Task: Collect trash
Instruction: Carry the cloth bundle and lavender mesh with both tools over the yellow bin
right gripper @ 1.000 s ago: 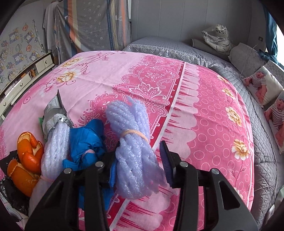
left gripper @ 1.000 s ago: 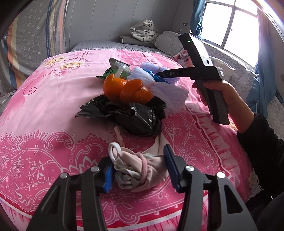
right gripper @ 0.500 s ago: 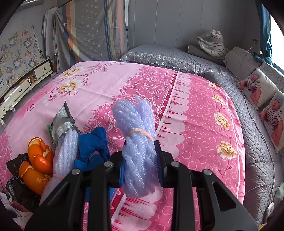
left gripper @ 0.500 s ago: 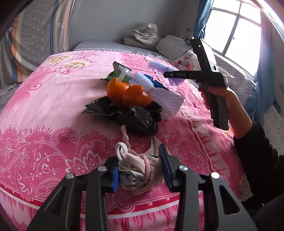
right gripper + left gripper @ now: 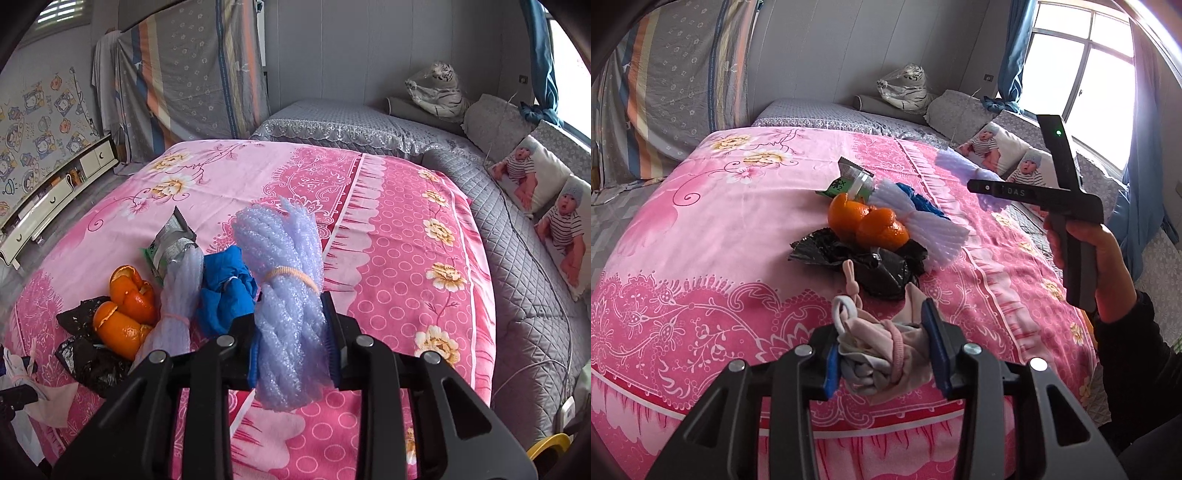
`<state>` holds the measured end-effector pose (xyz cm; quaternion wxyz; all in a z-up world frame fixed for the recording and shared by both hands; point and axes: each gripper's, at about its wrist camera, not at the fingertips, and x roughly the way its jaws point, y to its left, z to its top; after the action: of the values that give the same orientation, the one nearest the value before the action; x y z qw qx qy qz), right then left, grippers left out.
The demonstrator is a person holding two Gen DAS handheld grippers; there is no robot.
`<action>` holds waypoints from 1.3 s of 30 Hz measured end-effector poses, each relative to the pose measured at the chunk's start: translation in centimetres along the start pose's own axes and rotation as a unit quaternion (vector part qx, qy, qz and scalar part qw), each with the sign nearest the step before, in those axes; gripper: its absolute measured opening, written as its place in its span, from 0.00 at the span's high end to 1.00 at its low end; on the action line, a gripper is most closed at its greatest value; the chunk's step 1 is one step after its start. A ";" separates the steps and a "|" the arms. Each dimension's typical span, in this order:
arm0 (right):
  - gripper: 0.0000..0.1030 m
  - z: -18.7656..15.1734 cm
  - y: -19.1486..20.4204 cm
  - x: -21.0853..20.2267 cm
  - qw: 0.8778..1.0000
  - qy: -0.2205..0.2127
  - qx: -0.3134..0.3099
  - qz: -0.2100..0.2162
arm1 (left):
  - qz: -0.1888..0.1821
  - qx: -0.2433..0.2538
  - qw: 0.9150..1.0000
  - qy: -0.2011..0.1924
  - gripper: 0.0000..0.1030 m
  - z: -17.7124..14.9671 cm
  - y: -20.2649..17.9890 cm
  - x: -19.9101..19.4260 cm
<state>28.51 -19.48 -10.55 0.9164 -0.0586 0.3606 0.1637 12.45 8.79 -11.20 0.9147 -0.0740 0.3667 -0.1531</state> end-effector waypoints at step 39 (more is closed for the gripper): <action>0.75 -4.6 -6.0 -10.6 0.996 -0.061 0.045 -0.034 | -0.011 0.050 0.998 -0.025 0.65 4.8 -6.0 1.6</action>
<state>20.38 -28.88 -6.79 0.9435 -0.0190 0.3085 0.1192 15.49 2.68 -7.30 0.9243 -0.0357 0.3349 -0.1793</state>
